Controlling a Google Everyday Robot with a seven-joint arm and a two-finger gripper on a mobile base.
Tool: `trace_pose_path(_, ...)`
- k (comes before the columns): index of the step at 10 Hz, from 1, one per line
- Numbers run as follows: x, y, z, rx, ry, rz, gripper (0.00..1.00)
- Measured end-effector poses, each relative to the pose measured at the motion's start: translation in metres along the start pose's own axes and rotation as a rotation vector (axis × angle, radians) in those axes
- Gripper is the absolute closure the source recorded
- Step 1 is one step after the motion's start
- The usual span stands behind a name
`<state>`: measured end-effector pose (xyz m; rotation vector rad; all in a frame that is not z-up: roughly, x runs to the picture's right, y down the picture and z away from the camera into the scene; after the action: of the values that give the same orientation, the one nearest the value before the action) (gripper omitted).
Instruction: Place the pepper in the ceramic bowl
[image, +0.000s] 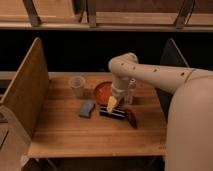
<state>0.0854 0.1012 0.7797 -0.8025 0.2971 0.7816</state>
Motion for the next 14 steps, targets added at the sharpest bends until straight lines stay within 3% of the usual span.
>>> trace_pose_path(4,0.038,-0.033,0.033,-0.041,0.016,0.110,0.20)
trace_pose_path(9,0.038,-0.036,0.036,-0.037,0.020,0.116,0.20)
trace_pose_path(11,0.036,-0.041,0.068,-0.027,0.085,0.119,0.20)
trace_pose_path(14,0.043,-0.053,0.095,-0.054,0.127,0.168,0.20)
